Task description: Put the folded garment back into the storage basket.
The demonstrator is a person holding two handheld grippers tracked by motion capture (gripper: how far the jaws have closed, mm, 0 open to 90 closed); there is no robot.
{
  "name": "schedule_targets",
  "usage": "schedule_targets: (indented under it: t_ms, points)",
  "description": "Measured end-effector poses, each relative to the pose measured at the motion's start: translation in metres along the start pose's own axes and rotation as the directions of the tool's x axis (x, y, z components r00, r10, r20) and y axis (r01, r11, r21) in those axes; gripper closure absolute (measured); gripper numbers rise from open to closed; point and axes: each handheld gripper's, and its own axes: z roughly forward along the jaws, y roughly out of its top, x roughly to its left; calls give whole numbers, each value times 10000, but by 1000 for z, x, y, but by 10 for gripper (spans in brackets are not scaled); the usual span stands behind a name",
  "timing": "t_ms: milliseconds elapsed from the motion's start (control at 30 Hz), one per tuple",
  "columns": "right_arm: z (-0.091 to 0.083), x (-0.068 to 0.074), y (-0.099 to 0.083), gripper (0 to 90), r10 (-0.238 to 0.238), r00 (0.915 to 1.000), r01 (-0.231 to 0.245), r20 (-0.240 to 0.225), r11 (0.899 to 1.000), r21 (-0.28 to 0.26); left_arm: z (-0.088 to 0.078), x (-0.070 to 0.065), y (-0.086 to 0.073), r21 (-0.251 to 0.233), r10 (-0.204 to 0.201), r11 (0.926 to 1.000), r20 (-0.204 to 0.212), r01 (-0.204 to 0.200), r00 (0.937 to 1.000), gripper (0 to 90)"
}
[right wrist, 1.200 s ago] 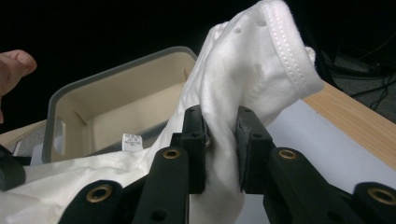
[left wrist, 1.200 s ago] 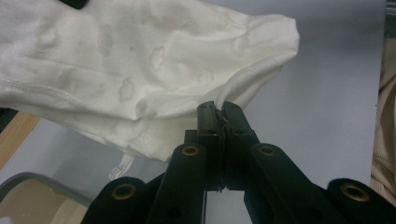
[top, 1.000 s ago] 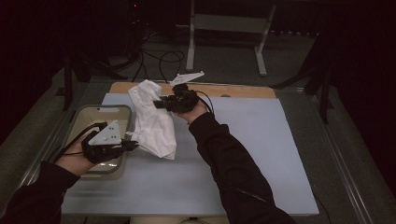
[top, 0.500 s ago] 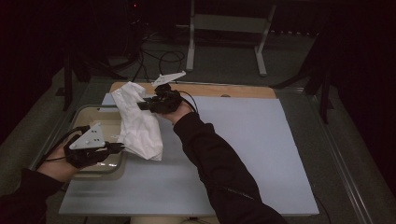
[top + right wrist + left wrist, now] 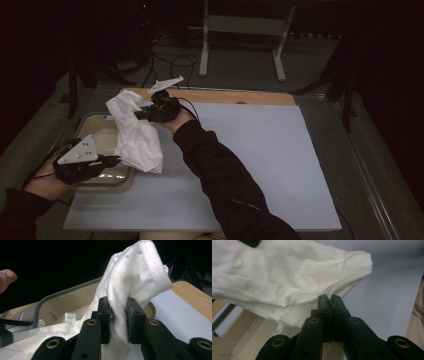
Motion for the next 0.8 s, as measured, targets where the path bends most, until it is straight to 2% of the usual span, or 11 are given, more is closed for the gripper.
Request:
schedule_targets:
  t_ms: [367,567,800]
  points:
    - [24,8,6,764,-87,9998,92,-203,9996,250,-12,1,-16,112,-247,9996,-232,250,9994,886]
    - [31,10,11,764,-79,9996,86,-268,9996,258,-17,3,-21,122,-315,9994,-347,319,9989,886]
    - [45,14,15,764,-103,9994,111,-340,9997,233,-22,7,-31,185,-584,9981,-488,593,9971,886]
